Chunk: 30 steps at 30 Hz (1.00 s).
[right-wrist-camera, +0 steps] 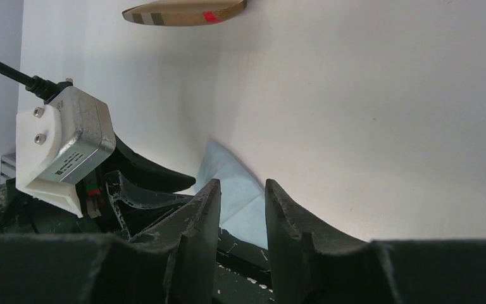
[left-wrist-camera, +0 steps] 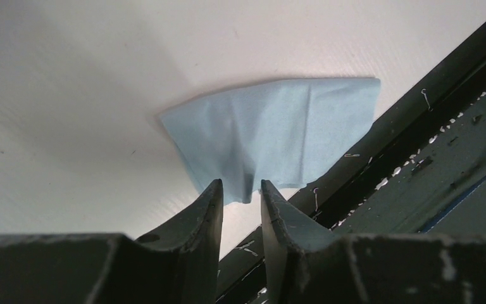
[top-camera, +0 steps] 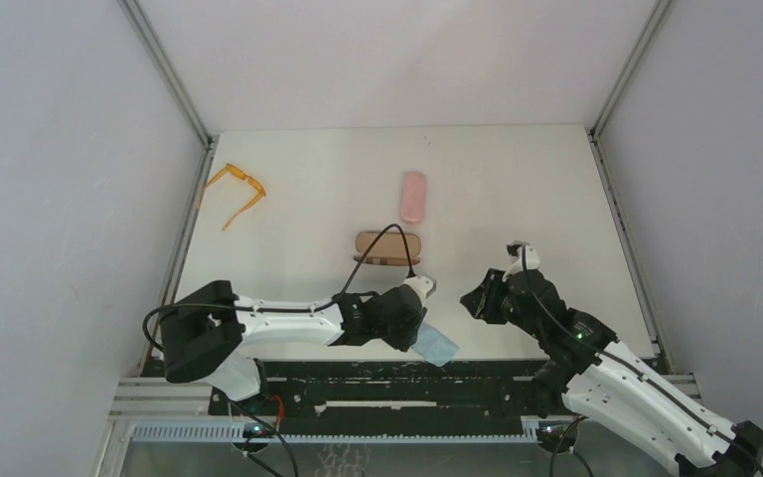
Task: Organize the sunglasses
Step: Fold the glasses cleaning cloth at the center of the board.
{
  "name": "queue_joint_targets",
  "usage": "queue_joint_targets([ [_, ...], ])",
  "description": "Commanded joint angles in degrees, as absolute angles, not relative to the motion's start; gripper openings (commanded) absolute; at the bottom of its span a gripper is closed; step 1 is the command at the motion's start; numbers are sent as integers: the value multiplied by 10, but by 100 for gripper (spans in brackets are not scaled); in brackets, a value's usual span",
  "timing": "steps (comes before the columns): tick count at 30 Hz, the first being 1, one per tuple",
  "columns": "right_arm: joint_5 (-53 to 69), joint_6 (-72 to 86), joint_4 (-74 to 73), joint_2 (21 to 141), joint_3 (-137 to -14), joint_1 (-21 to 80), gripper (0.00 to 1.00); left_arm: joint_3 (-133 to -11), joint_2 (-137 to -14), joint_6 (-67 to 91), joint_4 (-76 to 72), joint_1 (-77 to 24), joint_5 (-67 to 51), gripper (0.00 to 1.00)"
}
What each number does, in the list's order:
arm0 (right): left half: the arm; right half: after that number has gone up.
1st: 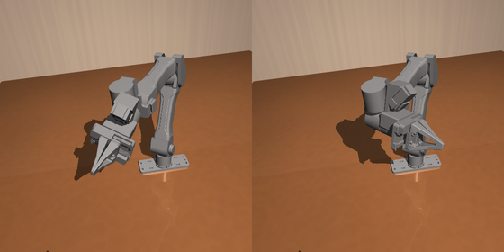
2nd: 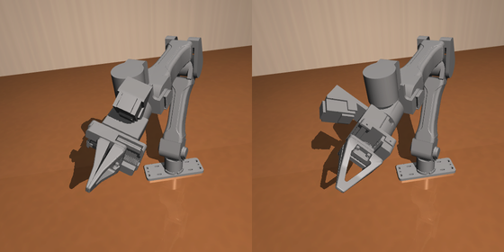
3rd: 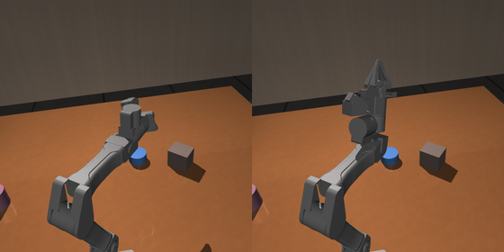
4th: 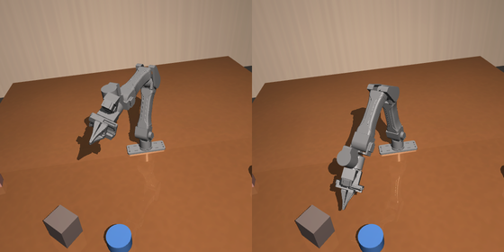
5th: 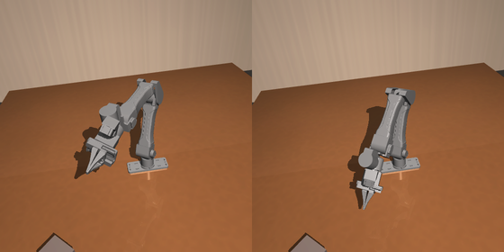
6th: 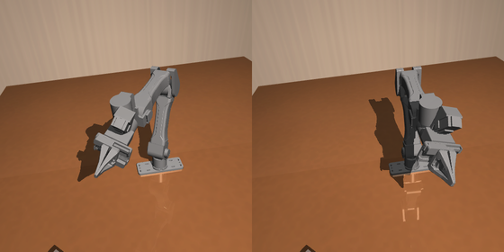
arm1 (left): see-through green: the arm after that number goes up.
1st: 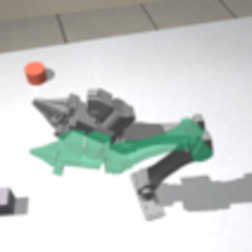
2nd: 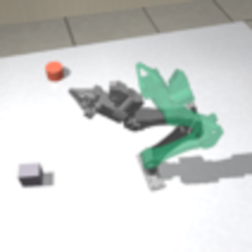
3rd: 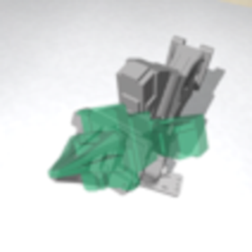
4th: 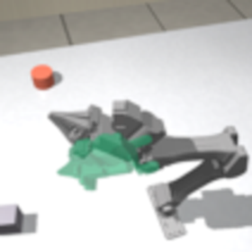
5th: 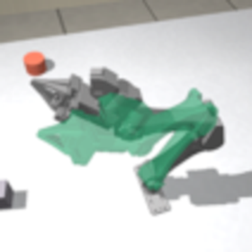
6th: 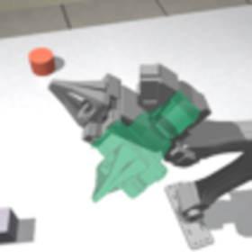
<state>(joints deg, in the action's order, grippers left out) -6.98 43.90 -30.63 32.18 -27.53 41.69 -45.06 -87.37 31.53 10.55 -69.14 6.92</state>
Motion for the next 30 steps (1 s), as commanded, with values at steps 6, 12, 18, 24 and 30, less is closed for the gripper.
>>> queue_joint_targets([
  [6,-69,438,-286,314,-271,414,32,-494,-890,323,97,-703,73,12],
  [12,-68,439,-286,312,-271,414,32,-493,-885,323,101,-703,78,0],
  [18,-72,439,-290,303,-271,414,32,-505,-871,316,115,-703,86,0],
  [24,-78,439,-295,297,-271,414,32,-568,-885,287,153,-700,94,0],
  [30,-86,439,-304,287,-271,414,32,-640,-936,259,184,-691,83,0],
])
